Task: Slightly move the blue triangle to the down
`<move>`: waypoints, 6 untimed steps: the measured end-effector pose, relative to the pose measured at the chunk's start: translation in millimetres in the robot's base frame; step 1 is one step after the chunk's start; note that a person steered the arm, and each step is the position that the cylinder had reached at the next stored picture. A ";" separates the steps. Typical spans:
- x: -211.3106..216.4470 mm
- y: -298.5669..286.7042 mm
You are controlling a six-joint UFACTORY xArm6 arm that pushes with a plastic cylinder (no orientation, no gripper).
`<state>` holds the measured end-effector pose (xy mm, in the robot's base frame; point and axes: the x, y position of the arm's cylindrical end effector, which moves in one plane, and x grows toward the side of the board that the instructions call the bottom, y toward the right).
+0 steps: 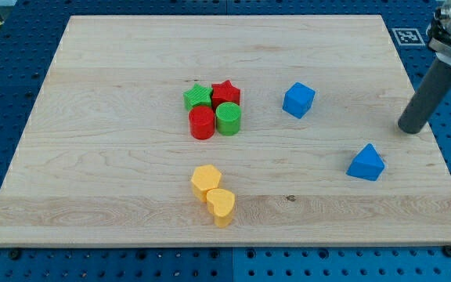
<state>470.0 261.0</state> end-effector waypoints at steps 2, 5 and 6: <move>11.6 -43.0; 12.7 -81.4; 19.0 -81.1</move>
